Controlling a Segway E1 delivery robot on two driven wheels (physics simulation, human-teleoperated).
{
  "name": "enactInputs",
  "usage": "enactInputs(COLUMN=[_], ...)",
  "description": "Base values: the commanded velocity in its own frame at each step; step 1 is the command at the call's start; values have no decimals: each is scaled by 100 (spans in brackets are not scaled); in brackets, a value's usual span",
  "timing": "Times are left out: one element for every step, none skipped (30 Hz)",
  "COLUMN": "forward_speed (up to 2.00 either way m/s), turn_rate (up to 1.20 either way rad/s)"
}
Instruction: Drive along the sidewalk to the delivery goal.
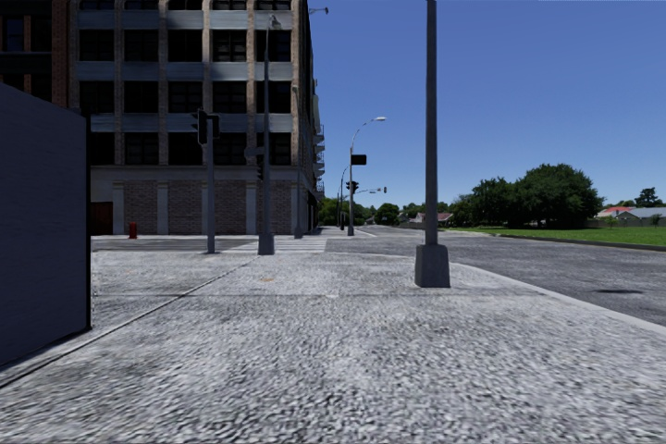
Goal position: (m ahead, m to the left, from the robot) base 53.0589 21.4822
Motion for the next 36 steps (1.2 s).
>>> enactInputs(forward_speed=[200, 200, 200, 200, 200, 200, 200, 200, 200, 200, 200, 200, 200, 200, 200, 200, 200, 200, 200, 200, 200, 200, 200, 200, 200, 200, 200, 200, 200, 200, 200, 200, 200, 200, 200, 200], turn_rate=[0, 0, 0, 0, 0, 0, 0, 0, 0, 0, 0, 0, 0, 9, 9, 19, 29, 42, 58, 58, 65, 67, 68, 68, 68, 68, 68, 68, 68, 68, 68, 68, 68, 68, 68, 68])
